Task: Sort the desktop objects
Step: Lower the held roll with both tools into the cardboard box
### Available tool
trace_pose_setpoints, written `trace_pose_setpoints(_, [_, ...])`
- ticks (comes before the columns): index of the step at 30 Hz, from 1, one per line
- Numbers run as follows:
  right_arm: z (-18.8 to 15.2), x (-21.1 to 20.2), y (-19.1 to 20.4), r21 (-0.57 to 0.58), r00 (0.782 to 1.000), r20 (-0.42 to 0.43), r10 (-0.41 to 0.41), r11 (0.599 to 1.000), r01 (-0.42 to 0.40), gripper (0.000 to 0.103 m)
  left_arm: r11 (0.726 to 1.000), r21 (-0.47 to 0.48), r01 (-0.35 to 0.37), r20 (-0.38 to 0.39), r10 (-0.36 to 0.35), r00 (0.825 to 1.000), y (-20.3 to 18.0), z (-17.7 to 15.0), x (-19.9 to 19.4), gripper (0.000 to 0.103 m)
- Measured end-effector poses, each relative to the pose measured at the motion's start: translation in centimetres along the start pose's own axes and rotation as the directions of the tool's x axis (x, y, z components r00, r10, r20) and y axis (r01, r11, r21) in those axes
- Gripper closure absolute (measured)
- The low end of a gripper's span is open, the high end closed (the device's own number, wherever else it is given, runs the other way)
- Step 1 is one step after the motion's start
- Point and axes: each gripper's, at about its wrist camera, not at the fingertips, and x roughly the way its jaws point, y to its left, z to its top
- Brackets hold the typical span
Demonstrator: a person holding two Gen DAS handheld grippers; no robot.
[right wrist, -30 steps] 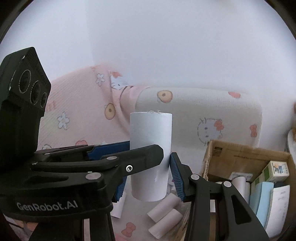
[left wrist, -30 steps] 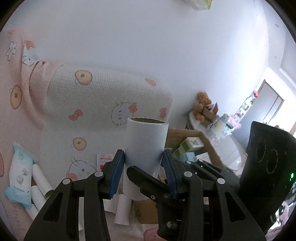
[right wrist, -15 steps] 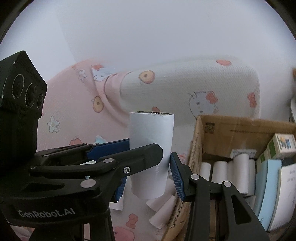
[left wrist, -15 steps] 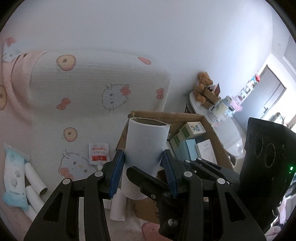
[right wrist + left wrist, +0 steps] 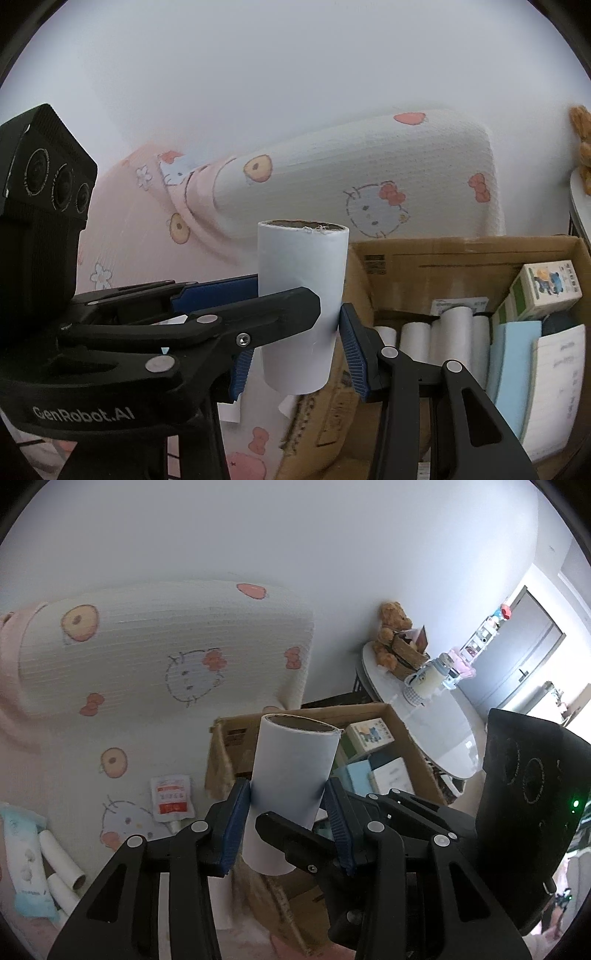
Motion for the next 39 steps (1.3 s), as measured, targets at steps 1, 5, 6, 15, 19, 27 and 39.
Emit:
trace_pose_setpoints(1, [0.2, -0.1, -0.3, 0.0, 1.0, -0.004, -0.001, 1.0, 0.001, 0.061, 1.0, -0.007, 0.008, 0.003, -0.008, 1.0, -0.1, 0.1, 0.2, 0.057])
trace_pose_setpoints(5, [0.5, -0.4, -1.8, -0.006, 1.0, -0.027, -0.01, 1.0, 0.01, 0.061, 0.998, -0.043, 0.055, 0.009, -0.055, 0.998, -0.3, -0.1, 1.4, 0.057])
trace_pose_setpoints(6, [0.5, -0.4, -2.1, -0.008, 0.999, -0.037, -0.013, 1.0, 0.012, 0.061, 0.996, -0.063, 0.066, 0.003, -0.065, 0.998, -0.3, -0.3, 2.0, 0.057])
trace_pose_setpoints(15, [-0.8, 1.4, -5.7, -0.006, 0.979, -0.199, -0.032, 0.999, 0.031, 0.061, 0.997, -0.072, 0.042, -0.124, -0.051, 0.991, -1.6, -1.2, 6.6, 0.057])
trace_pose_setpoints(19, [-0.5, 2.0, -6.5, -0.017, 0.972, -0.223, -0.069, 0.998, 0.067, 0.061, 0.998, -0.058, 0.029, -0.186, -0.04, 0.982, -2.0, -0.3, 8.6, 0.057])
trace_pose_setpoints(27, [0.3, 4.6, -8.9, -0.003, 0.948, -0.312, -0.063, 0.998, 0.066, 0.061, 0.983, -0.183, 0.01, -0.269, -0.06, 0.961, -0.5, 0.6, 12.2, 0.058])
trace_pose_setpoints(39, [0.8, 5.4, -11.1, 0.028, 0.931, -0.361, -0.044, 0.998, 0.057, 0.061, 0.974, -0.22, -0.053, -0.32, -0.02, 0.947, -1.0, 1.2, 14.2, 0.059])
